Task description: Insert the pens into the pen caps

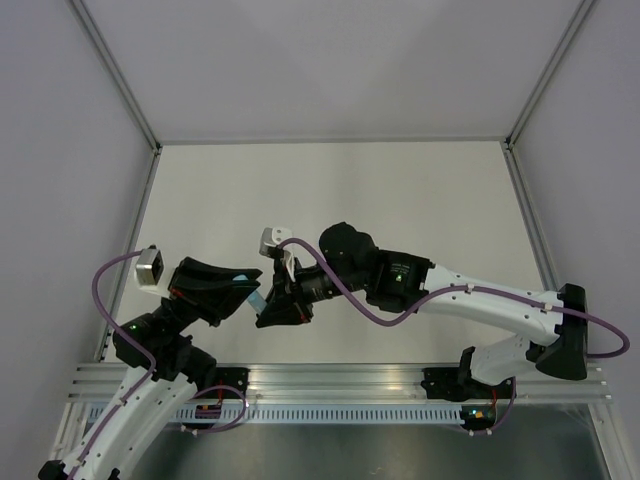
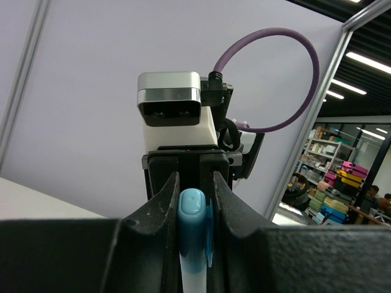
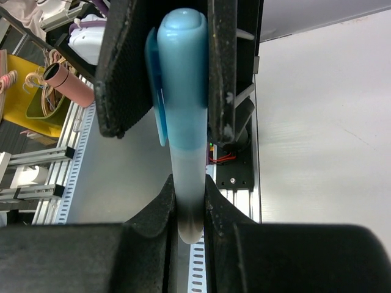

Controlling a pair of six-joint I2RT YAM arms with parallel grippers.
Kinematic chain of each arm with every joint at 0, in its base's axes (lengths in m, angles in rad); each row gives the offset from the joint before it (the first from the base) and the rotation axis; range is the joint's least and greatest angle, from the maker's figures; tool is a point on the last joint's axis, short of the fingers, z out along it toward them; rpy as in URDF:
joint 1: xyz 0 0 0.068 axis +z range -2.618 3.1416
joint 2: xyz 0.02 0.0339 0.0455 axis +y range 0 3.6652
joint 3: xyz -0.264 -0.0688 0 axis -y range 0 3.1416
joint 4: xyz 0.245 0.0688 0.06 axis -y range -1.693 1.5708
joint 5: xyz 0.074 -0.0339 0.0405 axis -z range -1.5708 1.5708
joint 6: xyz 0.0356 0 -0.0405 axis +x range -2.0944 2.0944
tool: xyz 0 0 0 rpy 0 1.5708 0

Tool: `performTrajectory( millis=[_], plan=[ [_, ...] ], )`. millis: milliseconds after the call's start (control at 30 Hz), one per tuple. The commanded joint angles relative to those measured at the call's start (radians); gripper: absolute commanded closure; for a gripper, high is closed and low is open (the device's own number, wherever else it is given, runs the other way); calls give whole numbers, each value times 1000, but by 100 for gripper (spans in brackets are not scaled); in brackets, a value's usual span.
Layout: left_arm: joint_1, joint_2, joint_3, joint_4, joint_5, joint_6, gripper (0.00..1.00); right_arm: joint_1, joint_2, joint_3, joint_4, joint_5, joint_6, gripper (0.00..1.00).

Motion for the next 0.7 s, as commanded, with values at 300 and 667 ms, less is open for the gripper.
performTrajectory(
  millis=[300, 667],
  plan=[
    [-17, 33, -61, -212, 252, 71, 98, -99, -81, 98, 354, -18, -11, 100],
    [-17, 86, 117, -335, 226, 131, 40, -101, -196, -135, 248, 61, -37, 100]
  ],
)
